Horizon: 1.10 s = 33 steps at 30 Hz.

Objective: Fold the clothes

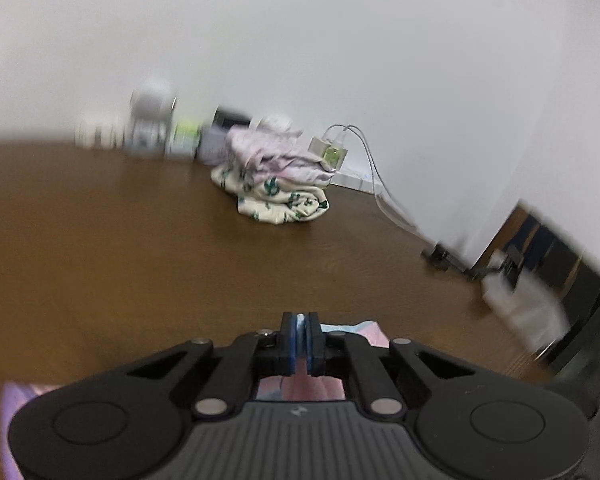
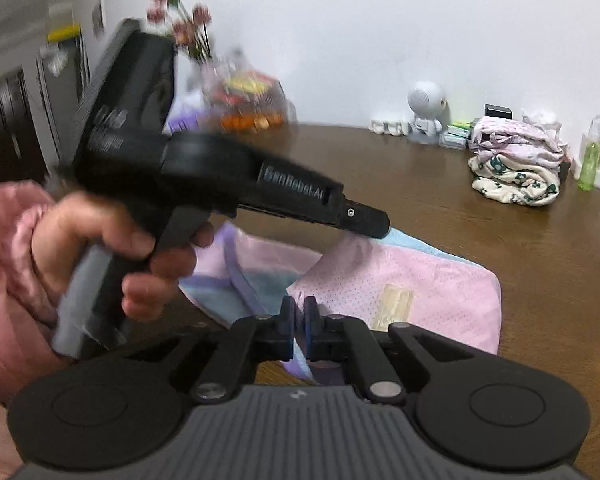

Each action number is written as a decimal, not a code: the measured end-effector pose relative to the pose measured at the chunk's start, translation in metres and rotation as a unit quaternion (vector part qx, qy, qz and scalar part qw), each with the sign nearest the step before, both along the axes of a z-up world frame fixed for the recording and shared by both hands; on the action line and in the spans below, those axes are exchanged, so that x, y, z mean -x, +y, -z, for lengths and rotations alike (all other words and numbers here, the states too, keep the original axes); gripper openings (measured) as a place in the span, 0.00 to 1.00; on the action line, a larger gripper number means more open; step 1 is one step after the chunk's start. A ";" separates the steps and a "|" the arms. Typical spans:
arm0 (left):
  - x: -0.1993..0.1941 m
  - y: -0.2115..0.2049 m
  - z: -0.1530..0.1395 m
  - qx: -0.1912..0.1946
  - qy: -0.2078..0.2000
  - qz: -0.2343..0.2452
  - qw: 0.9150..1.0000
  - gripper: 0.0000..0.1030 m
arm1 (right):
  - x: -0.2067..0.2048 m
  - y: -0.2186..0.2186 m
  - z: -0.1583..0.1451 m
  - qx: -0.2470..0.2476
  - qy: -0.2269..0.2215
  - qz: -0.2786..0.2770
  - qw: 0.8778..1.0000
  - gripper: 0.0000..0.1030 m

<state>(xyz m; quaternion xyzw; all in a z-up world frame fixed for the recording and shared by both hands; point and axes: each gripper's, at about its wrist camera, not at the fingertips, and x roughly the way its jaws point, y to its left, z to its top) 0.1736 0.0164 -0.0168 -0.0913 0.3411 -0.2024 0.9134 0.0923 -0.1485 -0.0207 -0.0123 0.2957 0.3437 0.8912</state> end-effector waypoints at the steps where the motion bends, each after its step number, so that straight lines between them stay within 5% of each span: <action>1: 0.003 -0.002 -0.003 -0.011 -0.006 0.000 1.000 0.04 | -0.002 0.001 0.002 -0.003 0.010 -0.004 1.000 0.04; 3: 0.005 0.001 -0.003 -0.010 -0.005 -0.010 1.000 0.10 | -0.007 0.005 0.010 -0.001 0.033 -0.011 0.999 0.08; 5: 0.000 0.019 0.006 0.034 0.024 -0.042 0.998 0.22 | -0.009 0.006 0.015 -0.004 0.048 -0.015 0.999 0.19; 6: -0.003 0.028 0.011 0.056 0.038 -0.057 0.996 0.32 | -0.008 0.004 0.015 -0.010 0.049 -0.014 0.999 0.33; 8: -0.003 0.054 0.016 0.116 0.052 -0.094 0.987 0.39 | -0.005 -0.003 0.010 -0.023 0.035 -0.007 0.999 0.36; 12: -0.006 0.078 0.019 0.168 0.061 -0.104 0.978 0.38 | -0.010 -0.017 0.001 -0.036 0.023 0.017 0.999 0.36; 17: -0.014 0.061 0.030 0.177 0.091 -0.060 0.978 0.38 | -0.017 -0.017 0.007 -0.025 0.030 0.035 0.999 0.36; 23: -0.027 0.054 0.050 0.209 0.122 -0.035 0.970 0.06 | -0.016 -0.028 0.010 -0.034 0.039 0.052 0.997 0.36; 27: -0.020 0.047 0.038 0.153 0.088 -0.038 0.983 0.04 | -0.018 -0.031 0.015 -0.029 0.048 0.060 0.997 0.36; 30: 0.002 0.022 0.017 0.021 0.019 -0.034 0.999 0.04 | -0.020 -0.030 0.019 -0.022 0.054 0.065 0.996 0.36; 33: 0.016 -0.003 0.015 -0.085 -0.017 -0.029 0.996 0.05 | -0.021 -0.027 0.022 -0.011 0.060 0.070 0.996 0.36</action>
